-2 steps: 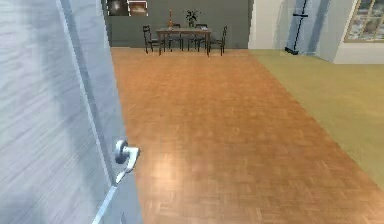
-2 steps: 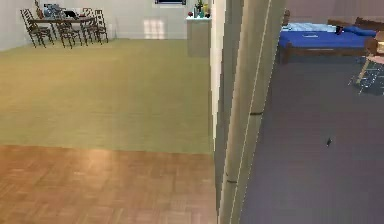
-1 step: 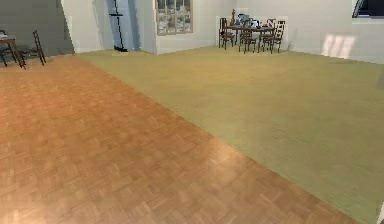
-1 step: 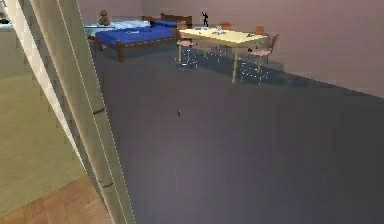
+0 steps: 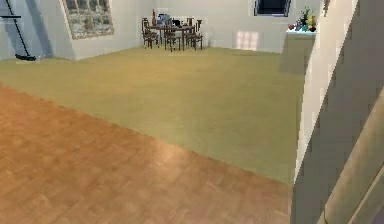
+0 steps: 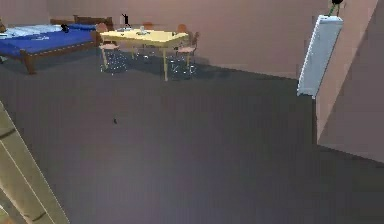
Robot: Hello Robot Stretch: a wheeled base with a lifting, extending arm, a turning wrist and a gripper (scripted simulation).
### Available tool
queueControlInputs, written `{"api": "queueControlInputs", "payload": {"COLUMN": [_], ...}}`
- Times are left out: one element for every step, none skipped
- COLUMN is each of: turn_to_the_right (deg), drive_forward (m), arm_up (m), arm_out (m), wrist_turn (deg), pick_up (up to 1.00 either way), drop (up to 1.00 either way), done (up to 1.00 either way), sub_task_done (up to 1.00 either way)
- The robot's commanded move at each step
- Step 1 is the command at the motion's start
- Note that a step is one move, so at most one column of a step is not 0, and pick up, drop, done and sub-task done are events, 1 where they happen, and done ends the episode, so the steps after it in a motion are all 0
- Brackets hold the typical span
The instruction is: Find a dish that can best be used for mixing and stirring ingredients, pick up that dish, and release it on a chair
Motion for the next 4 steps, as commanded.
{"api": "queueControlInputs", "payload": {"turn_to_the_right": [0.0, 18.0, 0.0, 0.0], "drive_forward": [0.40, 0.00, 1.00, 1.00], "arm_up": [0.00, 0.00, 0.00, 0.00], "arm_out": [0.00, 0.00, 0.00, 0.00], "wrist_turn": [0.0, 0.0, 0.0, 0.0], "pick_up": [0.00, 0.00, 0.00, 0.00], "drop": [0.00, 0.00, 0.00, 0.00], "done": [0.00, 0.00, 0.00, 0.00], "sub_task_done": [0.00, 0.00, 0.00, 0.00]}}
